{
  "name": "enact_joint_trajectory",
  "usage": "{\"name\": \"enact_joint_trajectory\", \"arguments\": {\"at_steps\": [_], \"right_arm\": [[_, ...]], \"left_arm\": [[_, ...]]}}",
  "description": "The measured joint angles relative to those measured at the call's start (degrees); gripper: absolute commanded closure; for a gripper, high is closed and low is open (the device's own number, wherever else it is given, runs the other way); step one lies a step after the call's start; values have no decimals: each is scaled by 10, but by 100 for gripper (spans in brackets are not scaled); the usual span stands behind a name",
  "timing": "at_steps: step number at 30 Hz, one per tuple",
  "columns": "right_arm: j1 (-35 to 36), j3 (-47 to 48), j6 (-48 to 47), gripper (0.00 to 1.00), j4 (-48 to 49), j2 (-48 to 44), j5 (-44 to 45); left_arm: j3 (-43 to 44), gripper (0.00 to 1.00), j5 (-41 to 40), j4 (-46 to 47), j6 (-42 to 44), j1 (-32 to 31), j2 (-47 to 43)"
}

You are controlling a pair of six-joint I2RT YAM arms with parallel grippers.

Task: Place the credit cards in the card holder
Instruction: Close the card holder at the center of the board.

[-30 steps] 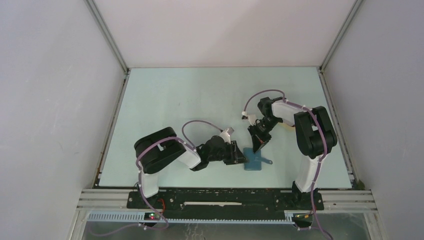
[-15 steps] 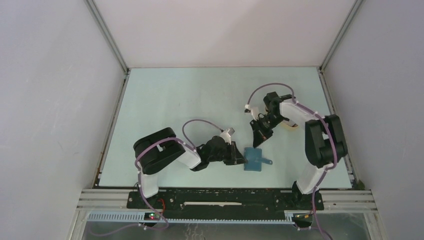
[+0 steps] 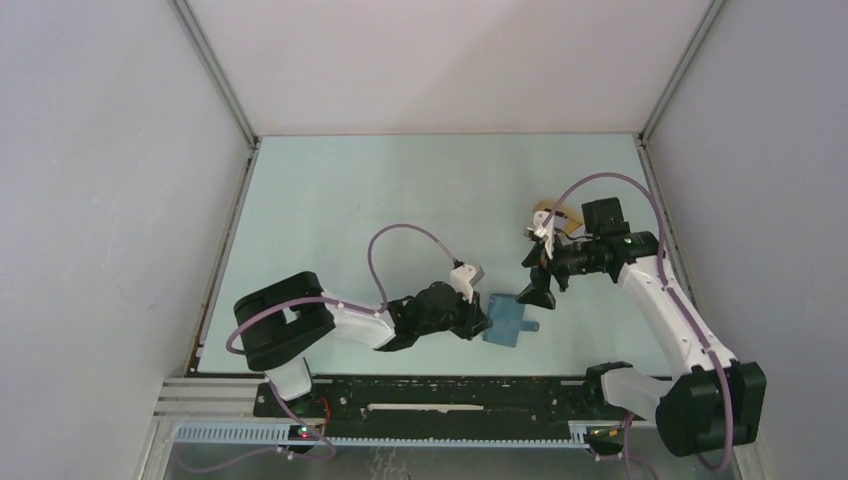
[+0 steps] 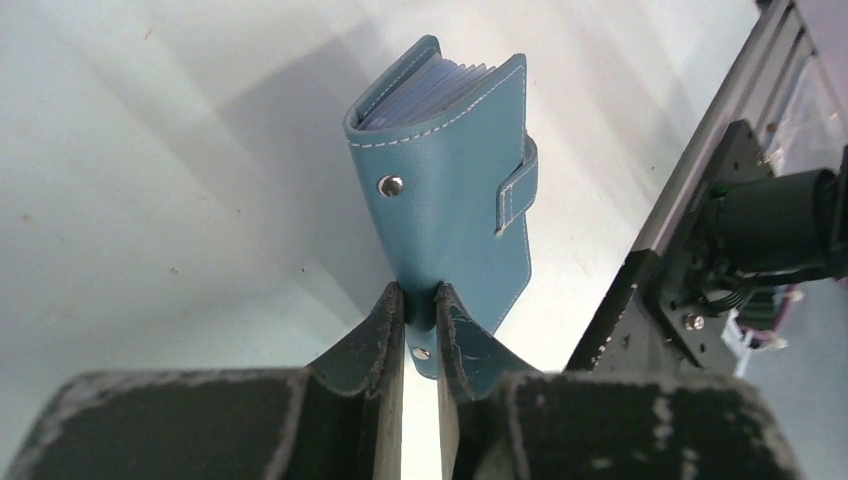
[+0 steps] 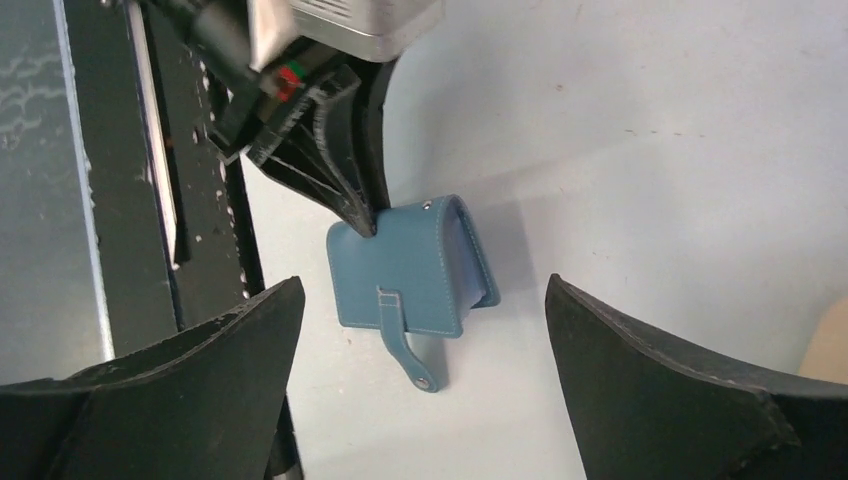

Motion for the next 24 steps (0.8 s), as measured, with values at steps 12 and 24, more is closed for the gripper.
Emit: {"name": "enact_joint_trajectory", "arguments": {"at_steps": [12,24], "right_arm": [[38,-13,-162,3,-21,113,18],[109,-13,-161,26,-11,184,73]], "left_arm": [[0,89,-76,-2,148,-52,-27],[-27,88,-110,40,196,-69,-40]]}}
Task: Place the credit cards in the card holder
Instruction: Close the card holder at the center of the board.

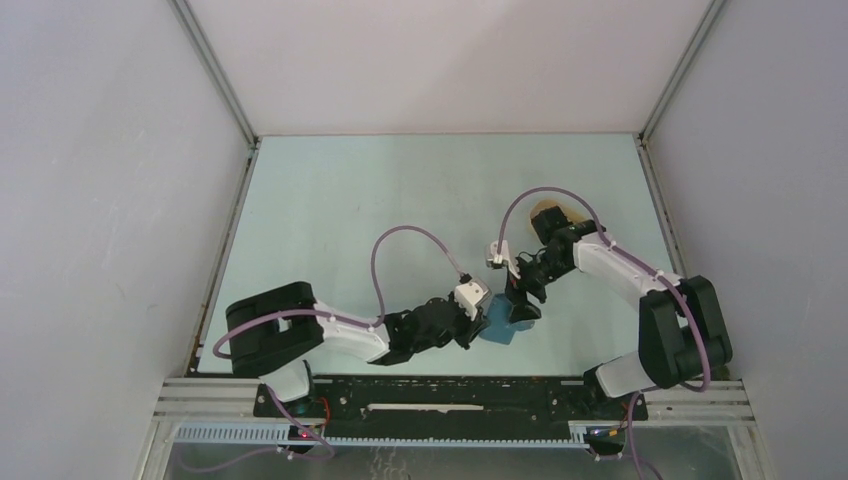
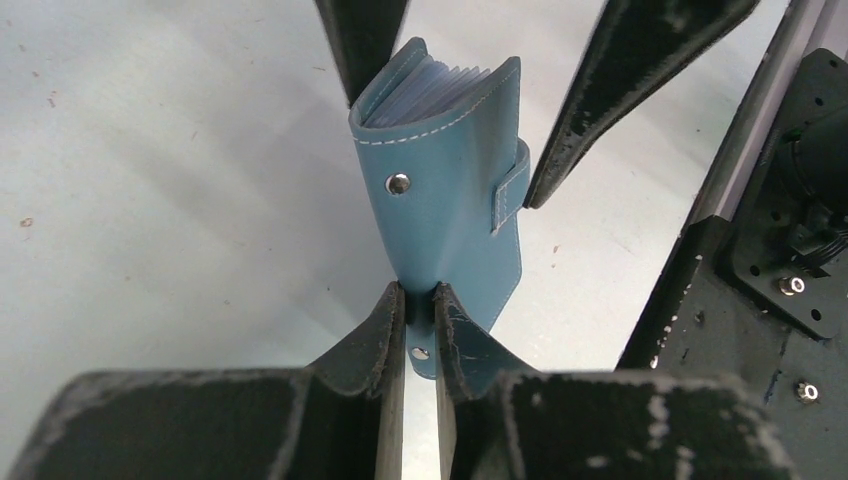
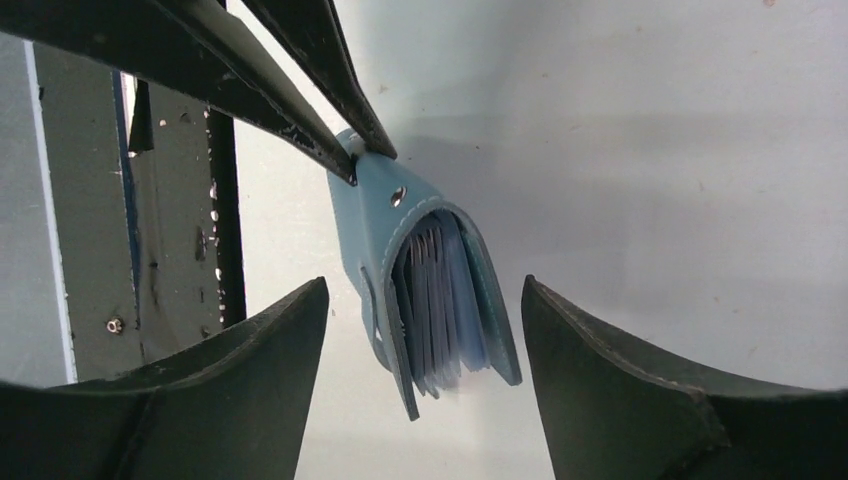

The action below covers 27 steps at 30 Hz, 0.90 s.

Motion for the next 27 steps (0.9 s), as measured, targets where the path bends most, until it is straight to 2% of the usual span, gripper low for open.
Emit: {"name": "enact_joint_trajectory", "arguments": {"at_steps": [7,10,12,16,19,24,27], "right_arm": [[15,19,-4,55,-21,46,2],[31,24,-10,80,-27,51,2],[38,30,-13,90,-39,52,-1],[43,39,-19,100,-48,51,-3],[40,39,-20,100,-52,38,2],[20,33,-16,100,-33,-56,16],[18,9,-3,100,19,-156,46]], "left_arm": [[-13,87,-15,15,10,-4,-7],[-21,84,-20,21,15,-6,-14],[-28,80,-26,24,19,-7,-18],[-46,62,-36,32,20,-7,-44],[-72,44,-52,35,18,-7,-102],[-104,2,-75,30,24,-7,-224],[-111,0,-97,9,25,-2,-290]]}}
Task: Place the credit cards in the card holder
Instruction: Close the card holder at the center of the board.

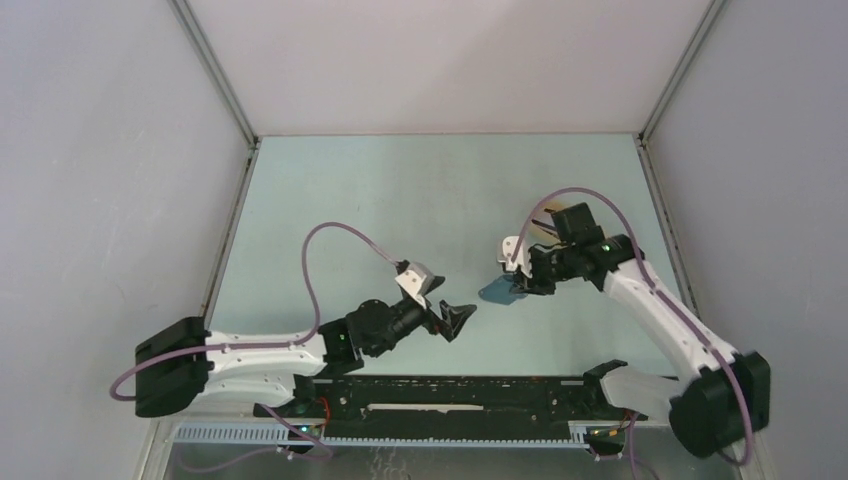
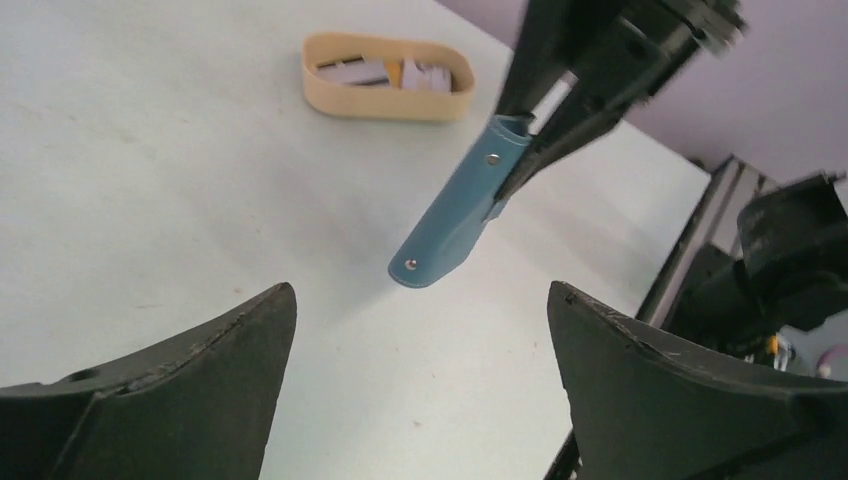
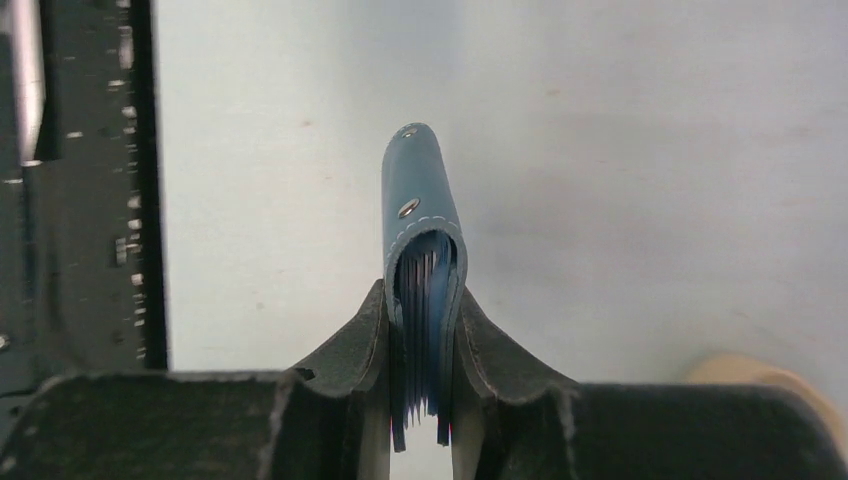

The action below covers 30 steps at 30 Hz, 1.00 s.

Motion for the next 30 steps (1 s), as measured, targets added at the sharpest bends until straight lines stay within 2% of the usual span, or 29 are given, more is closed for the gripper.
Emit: {"name": "enact_joint_trajectory", "arguments": {"at_steps": [4,7,11,15,18,20,21,24,26,27,30], "right_arm": [[28,-54,15,100,89,-90,59],[82,-131,11,100,186,-132,137],[155,-243,-18,100,327,-111,258],[212,-327,-73,98,470,-88,351],[241,-353,-101,75,522,-83,394],[251,-365,-115,53,523,-93,404],[253,-367,-119,43,514,-103,406],[255,-371,-128,24,461,-131,400],[255,-373,-129,7,429,-142,394],[255,-374,-131,1,409,-148,390],[253,-362,-130,0,367,-173,376]], "left_arm": [[-6,0,-1,-26,-6,42,-53],[-23,0,12,-28,-21,99,-70],[-45,0,26,-19,-37,151,-67],[-53,1,38,4,-43,166,-45],[-59,1,47,33,-47,168,-28],[-67,1,53,53,-48,168,-22],[-71,1,56,59,-50,168,-20],[-80,1,61,80,-51,168,-16],[-81,2,67,89,-51,168,-10],[-81,2,72,94,-52,168,-6],[-81,3,84,103,-56,168,8]]}}
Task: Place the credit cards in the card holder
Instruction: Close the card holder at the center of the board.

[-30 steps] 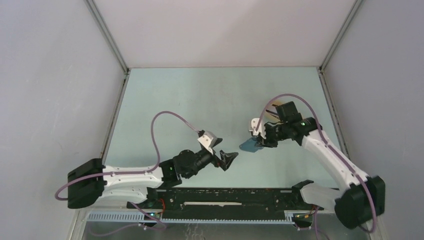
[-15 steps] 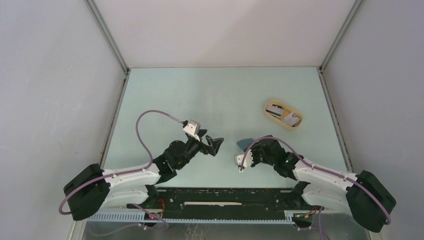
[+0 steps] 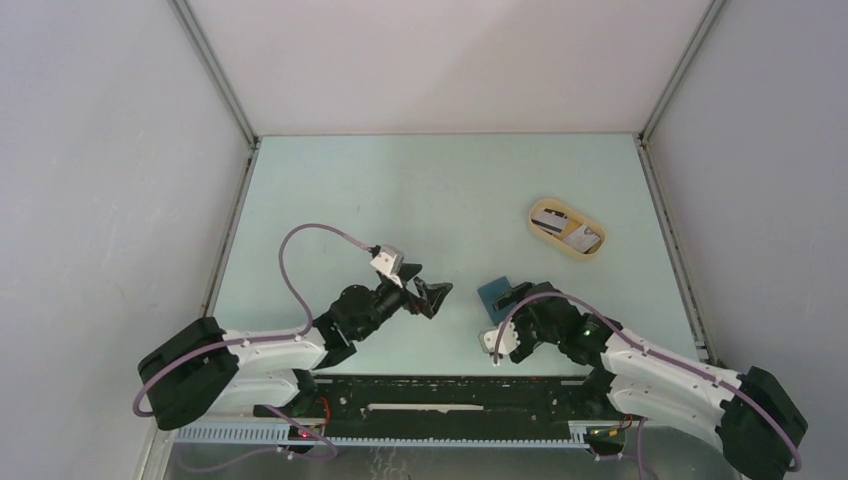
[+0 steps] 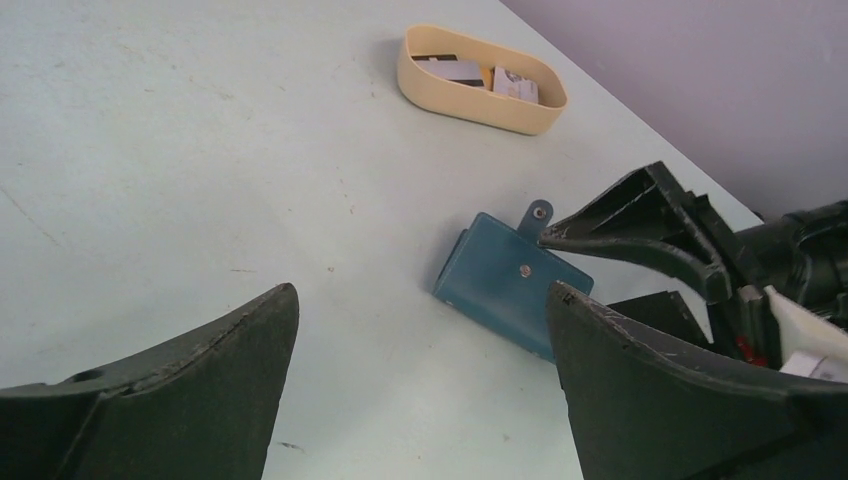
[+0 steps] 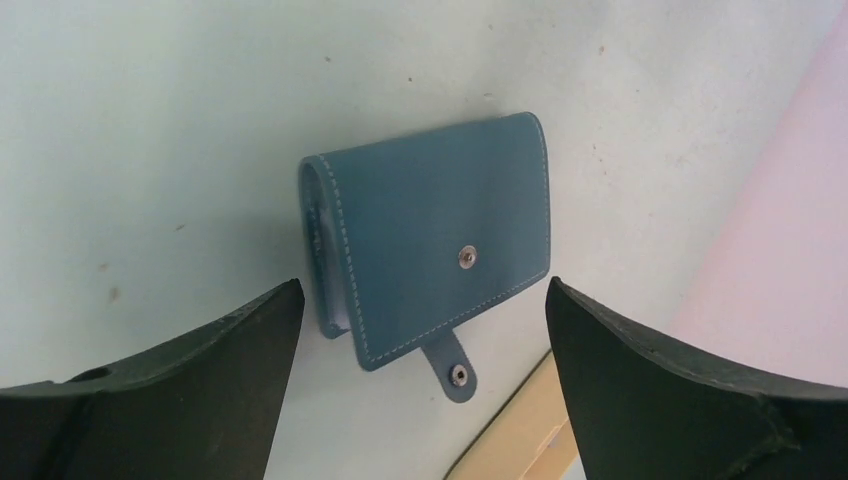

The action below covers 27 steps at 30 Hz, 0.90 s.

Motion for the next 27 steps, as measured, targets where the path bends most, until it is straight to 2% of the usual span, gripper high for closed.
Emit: {"name": "enact_joint_trajectory", "arguments": {"at_steps": [7,10,12,13,15,19,23,27], "right_arm": [[-52,95,28,0,-175,-61,-95],[-109,148,98,0,-205,-95,-136],[-158,189,206,2,-189,-97,-143],[-179,208,245,5,-188,-89,-147],[-246,287,342,18,-211,-26,-196],[-370,436,430,20,-273,169,-344],[-434,435,457,26,-328,313,-386],[-446,410,476,38,-377,354,-373]], "left_arm": [[0,5,41,16,-10,2,25],[2,10,65,22,-12,5,40],[5,14,86,23,-16,7,58],[10,16,99,23,-21,9,72],[27,20,130,22,-28,17,102],[78,30,181,20,-51,38,148],[138,41,216,3,-70,45,185],[183,46,247,-4,-75,45,236]]}}
